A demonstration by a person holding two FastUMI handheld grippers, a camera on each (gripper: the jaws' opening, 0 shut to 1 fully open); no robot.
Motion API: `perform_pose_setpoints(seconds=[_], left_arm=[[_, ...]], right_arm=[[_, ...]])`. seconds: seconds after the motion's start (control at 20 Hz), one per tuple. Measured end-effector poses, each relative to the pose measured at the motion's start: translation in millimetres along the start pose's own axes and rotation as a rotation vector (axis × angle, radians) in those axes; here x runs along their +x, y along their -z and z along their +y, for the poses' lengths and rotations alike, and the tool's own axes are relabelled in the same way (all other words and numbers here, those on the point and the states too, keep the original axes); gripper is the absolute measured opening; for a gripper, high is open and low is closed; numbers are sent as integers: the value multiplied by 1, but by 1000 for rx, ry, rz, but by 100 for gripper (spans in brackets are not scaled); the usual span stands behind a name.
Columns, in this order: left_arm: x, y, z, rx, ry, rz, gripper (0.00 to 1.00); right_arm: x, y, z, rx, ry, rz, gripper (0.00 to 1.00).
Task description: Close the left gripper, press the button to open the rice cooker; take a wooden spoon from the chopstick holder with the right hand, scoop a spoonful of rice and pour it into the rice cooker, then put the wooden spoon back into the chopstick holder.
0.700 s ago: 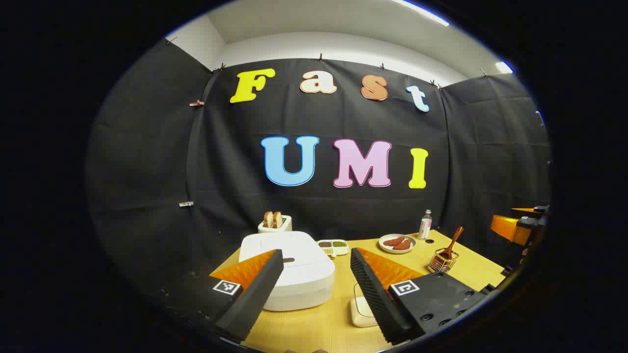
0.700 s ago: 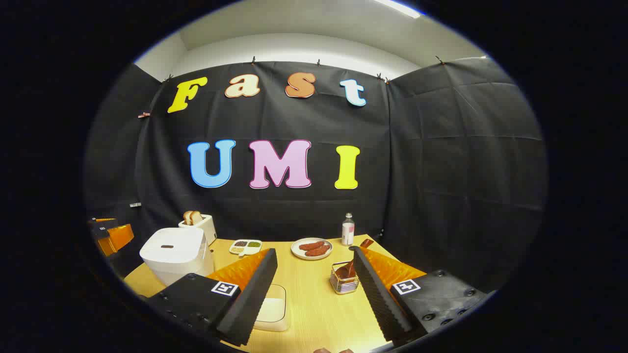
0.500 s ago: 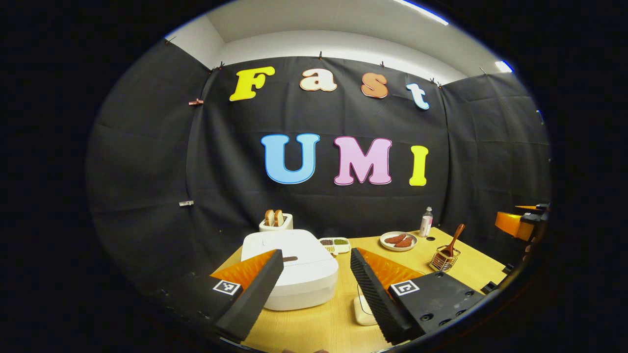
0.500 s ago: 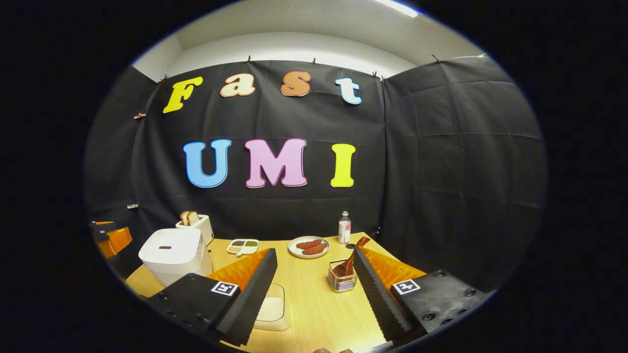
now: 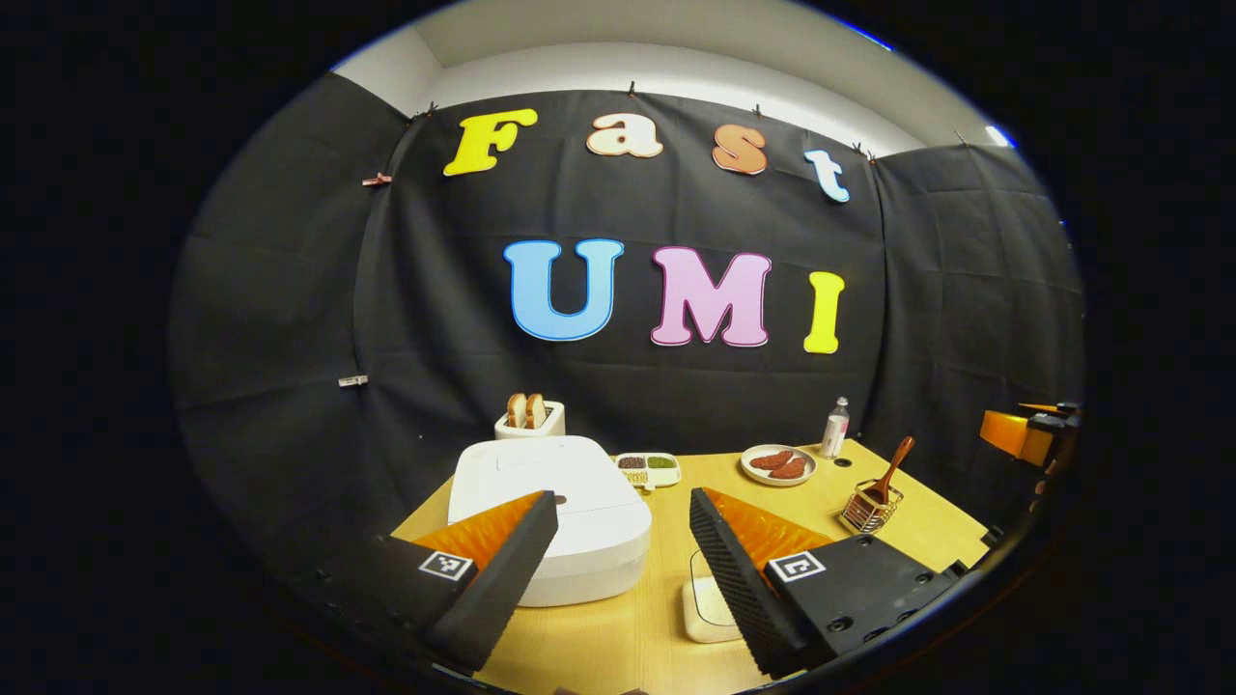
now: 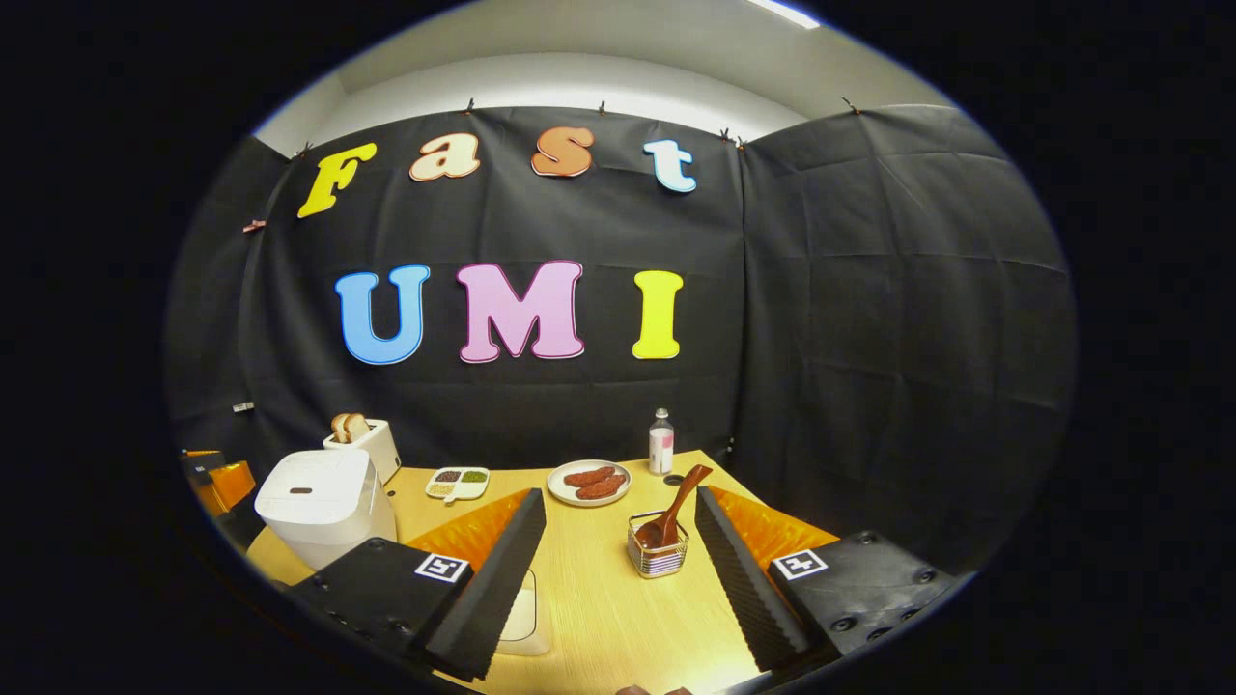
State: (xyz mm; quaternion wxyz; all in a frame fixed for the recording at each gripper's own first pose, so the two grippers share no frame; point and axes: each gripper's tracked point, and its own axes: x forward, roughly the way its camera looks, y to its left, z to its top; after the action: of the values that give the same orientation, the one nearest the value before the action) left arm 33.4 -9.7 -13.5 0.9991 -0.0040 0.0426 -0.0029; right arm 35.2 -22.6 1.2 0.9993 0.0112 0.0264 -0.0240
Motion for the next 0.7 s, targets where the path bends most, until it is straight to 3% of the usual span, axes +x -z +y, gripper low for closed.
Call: perform_pose_setpoints(seconds=[0.3, 0.5, 0.7], left_arm=[[15, -4, -13, -28, -20, 17, 95], [33, -16, 7, -17, -78, 10, 95], [59, -39, 42, 6, -129, 22, 84]], right_arm=[[29, -6, 4, -14, -63, -13, 98], [32, 12, 17, 1, -125, 22, 98], [34, 22, 27, 7, -179, 54, 98]])
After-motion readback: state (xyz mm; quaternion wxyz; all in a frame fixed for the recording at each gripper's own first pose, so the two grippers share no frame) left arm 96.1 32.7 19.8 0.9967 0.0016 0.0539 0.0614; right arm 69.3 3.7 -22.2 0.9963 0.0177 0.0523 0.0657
